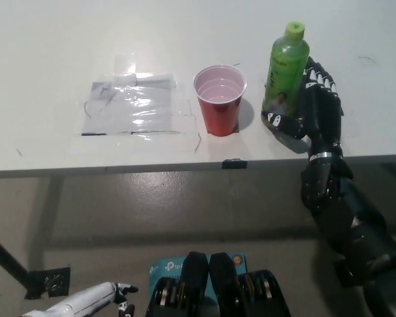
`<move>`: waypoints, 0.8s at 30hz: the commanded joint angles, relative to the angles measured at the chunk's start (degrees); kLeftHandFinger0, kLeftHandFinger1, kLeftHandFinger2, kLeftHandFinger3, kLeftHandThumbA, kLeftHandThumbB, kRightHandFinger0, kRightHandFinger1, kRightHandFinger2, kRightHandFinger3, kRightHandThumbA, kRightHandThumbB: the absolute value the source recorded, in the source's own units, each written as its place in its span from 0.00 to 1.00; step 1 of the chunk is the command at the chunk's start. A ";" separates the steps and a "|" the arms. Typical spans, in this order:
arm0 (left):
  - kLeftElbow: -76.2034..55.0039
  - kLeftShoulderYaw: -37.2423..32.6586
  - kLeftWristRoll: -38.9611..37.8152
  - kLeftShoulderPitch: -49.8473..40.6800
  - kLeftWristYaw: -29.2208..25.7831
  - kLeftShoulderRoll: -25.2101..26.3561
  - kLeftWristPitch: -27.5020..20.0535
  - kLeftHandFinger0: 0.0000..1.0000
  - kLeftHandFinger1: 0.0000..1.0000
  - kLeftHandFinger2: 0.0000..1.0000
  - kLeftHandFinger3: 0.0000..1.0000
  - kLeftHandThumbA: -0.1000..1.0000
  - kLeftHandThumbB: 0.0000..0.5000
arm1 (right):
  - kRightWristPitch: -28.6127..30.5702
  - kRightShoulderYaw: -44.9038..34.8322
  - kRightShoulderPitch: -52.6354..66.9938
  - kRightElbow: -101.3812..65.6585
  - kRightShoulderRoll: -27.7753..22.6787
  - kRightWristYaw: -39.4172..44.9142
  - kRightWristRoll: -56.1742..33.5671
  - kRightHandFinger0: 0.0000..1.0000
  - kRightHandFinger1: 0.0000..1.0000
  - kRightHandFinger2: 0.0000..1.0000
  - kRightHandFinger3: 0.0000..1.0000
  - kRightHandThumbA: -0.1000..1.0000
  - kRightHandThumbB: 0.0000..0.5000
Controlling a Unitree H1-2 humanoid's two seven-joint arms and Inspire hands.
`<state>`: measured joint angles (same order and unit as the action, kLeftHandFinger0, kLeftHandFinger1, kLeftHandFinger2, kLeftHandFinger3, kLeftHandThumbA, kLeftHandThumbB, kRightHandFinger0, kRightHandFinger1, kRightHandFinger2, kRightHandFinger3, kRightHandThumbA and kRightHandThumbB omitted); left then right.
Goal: The robot uses its right hand to pick up a bottle kept in the middle of the desk and tilt it into a cup kept next to it to pour water out
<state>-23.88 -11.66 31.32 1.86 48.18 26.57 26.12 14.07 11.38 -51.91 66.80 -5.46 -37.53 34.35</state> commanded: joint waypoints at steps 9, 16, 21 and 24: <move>-0.86 0.35 -1.53 0.11 -3.29 0.67 0.81 1.00 1.00 1.00 1.00 1.00 0.84 | -7.23 -0.78 4.73 -18.37 -1.25 7.89 -3.58 1.00 1.00 1.00 1.00 1.00 1.00; -1.21 0.93 -0.63 0.00 -2.45 0.40 0.81 1.00 1.00 1.00 1.00 1.00 0.81 | -17.34 -0.99 19.47 -48.54 -2.73 22.27 -8.04 1.00 1.00 1.00 1.00 1.00 0.91; -0.92 0.90 -0.91 0.36 -2.75 0.97 0.81 1.00 1.00 1.00 1.00 1.00 0.80 | -32.84 -0.72 31.36 -74.57 -2.56 33.28 -15.13 1.00 1.00 1.00 1.00 0.92 0.71; -0.77 0.64 -0.85 0.44 -2.95 0.98 0.81 1.00 1.00 1.00 1.00 1.00 0.80 | -37.64 -0.40 35.35 -80.97 -2.40 35.49 -16.95 1.00 1.00 1.00 1.00 0.84 0.57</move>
<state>-23.35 -11.74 30.61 1.80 47.00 26.57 26.08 0.52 11.14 -26.02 21.38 -6.19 -22.40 29.05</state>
